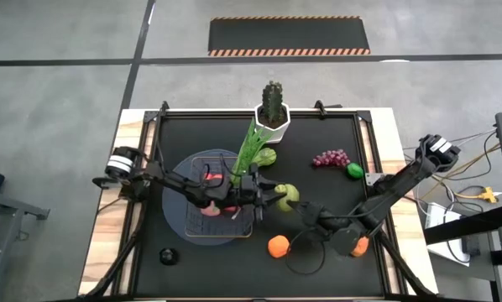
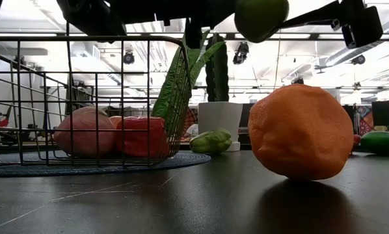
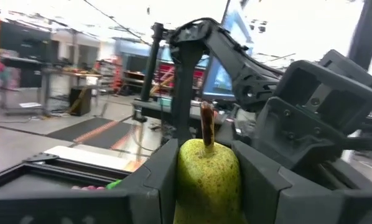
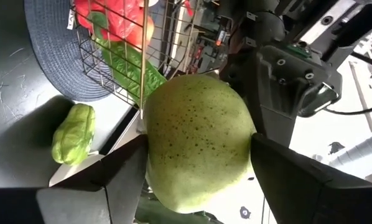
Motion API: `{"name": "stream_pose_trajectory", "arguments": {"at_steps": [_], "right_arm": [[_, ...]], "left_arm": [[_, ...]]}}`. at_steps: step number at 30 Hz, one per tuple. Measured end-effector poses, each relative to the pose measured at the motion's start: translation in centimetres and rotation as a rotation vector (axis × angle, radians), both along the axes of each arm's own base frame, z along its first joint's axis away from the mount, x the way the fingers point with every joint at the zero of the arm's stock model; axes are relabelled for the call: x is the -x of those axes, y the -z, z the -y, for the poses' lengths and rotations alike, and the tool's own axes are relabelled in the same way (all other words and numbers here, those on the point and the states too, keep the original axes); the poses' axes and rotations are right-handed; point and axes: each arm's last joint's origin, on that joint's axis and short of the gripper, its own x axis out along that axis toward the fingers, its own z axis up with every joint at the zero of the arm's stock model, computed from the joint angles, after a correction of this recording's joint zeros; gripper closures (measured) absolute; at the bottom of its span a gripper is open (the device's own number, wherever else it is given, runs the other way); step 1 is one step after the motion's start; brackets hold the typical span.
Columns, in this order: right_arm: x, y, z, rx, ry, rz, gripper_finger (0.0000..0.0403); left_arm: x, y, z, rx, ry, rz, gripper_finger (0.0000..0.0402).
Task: Build produce basket
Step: Put the green pear into the wire basket
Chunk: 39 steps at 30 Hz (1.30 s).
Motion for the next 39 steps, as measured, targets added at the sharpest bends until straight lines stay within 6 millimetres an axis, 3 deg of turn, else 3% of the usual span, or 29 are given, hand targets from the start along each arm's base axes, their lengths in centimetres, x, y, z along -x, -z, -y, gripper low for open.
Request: {"name": "stream_pose_trajectory", "arguments": {"at_steps": [11,15,19,23,29,33,39], "right_arm": [[1.0,-2.0,0.6,-0.136,0.047,0.123,0.0155],[1.7,-3.1,1.0,-0.209,0.14,0.236,0.0161],[2.5,-4.3,1.6,-0.316,0.172,0.327,0.0163],[3.2,-5.4,2.2,-0.424,0.185,0.402,0.0164],[4.0,-6.1,2.9,-0.518,0.199,0.46,0.0166],[4.1,-6.2,2.9,-0.581,0.208,0.495,0.0166],[3.9,-5.9,2.8,-0.663,0.223,0.539,0.0167]], "left_arm": [[1.1,-0.6,-0.6,0.011,-0.091,-0.008,0.0293],[2.2,-1.9,0.7,-0.069,-0.062,-0.069,0.0293],[4.4,-3.9,2.5,-0.165,-0.036,-0.229,0.0293],[7.5,-4.6,4.3,-0.226,-0.058,-0.44,0.0293],[12.1,-5.2,5.7,-0.146,-0.095,-0.599,0.0293],[13.0,-4.1,5.4,-0.045,-0.138,-0.651,0.0293],[12.3,-0.6,5.5,0.012,-0.175,-0.728,0.0293]]}}
